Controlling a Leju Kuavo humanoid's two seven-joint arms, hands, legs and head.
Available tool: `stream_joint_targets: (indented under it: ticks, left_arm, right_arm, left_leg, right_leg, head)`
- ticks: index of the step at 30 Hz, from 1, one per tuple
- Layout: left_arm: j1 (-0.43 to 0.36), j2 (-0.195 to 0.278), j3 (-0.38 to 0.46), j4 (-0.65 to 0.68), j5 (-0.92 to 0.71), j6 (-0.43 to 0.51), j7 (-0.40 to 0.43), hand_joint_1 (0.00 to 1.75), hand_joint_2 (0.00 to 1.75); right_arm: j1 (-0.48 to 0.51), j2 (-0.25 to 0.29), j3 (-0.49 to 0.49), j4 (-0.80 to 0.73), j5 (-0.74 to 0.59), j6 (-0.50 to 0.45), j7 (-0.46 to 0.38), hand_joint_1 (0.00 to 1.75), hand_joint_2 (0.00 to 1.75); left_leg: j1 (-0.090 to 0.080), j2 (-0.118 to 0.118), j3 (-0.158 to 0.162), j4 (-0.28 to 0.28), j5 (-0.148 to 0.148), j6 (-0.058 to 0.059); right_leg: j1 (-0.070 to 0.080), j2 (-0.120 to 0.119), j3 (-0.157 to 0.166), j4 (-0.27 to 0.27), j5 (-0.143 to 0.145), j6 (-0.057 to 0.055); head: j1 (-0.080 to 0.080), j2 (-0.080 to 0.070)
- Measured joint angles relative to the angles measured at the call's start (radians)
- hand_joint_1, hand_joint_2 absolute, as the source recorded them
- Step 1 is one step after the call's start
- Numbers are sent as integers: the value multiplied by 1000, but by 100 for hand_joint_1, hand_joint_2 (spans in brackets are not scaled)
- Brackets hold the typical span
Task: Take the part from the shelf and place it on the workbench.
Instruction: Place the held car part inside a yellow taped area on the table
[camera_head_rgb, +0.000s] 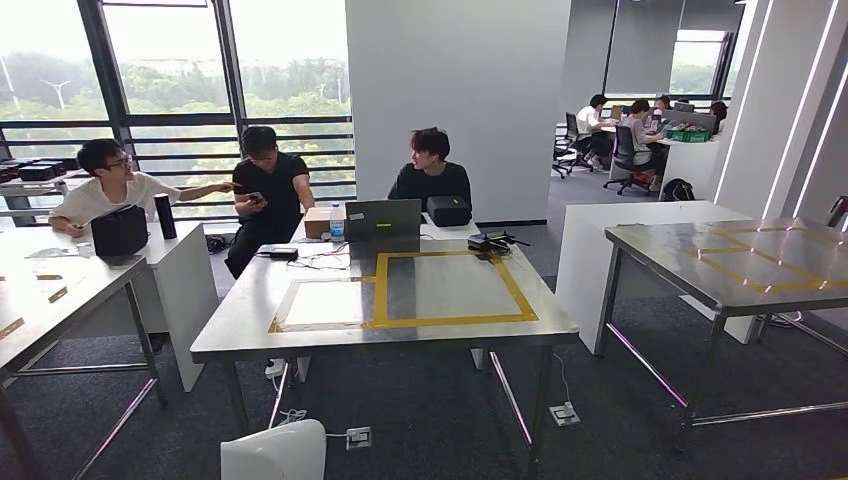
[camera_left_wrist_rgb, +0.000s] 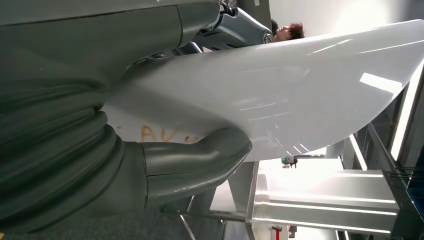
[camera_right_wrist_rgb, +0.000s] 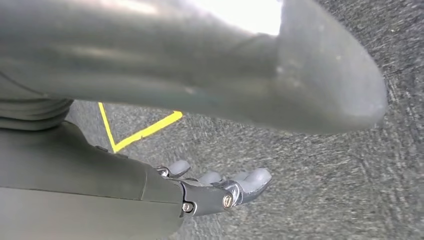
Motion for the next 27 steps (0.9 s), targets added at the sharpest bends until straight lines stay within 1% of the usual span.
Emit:
stream_joint_targets:
  ticks: [3,6,9,13,16,21,27]
  left_arm:
    - [-11,10,14,-15,-2,19,13,175,175]
    - [-17,25,48,-47,-6,25,22,175,175]
    - [-14,40,75,-72,-19,27,16,175,175]
    - [-16,45,87,-80,-37,27,6,175,175]
    - [-21,38,87,-78,-48,26,7,175,175]
    - [-53,12,82,-58,-60,19,17,175,175]
    - [-84,-14,74,-54,-70,6,42,175,175]
  right_arm:
    - [-3,0,0,0,14,4,-23,0,0]
    - [-7,0,0,0,21,6,-45,0,0]
    - [-13,0,0,0,21,6,-50,0,0]
    - [-20,0,0,0,3,6,-44,0,0]
    - [-22,0,-2,0,-12,2,-28,0,0]
    - [-22,4,-11,0,-25,-8,16,0,0]
    - [-21,6,-17,0,-32,-9,-4,0,0]
  left_leg:
    - [0,0,0,0,0,0]
    - [0,0,0,0,0,0]
    - [0,0,0,0,0,0]
    - [0,0,0,0,0,0]
    - [0,0,0,0,0,0]
    - [0,0,0,0,0,0]
    - [0,0,0,0,0,0]
  right_leg:
    - [0,0,0,1,0,0]
    - [0,0,0,1,0,0]
    - [0,0,0,1,0,0]
    - [0,-1,0,1,-1,-1]
    - [0,-1,0,1,0,-1]
    - [0,-1,0,1,0,0]
    - [0,0,-1,1,0,0]
  head:
    - [0,0]
    - [0,0]
    - [0,0]
    - [0,0]
    - [0,0]
    - [0,0]
    - [0,0]
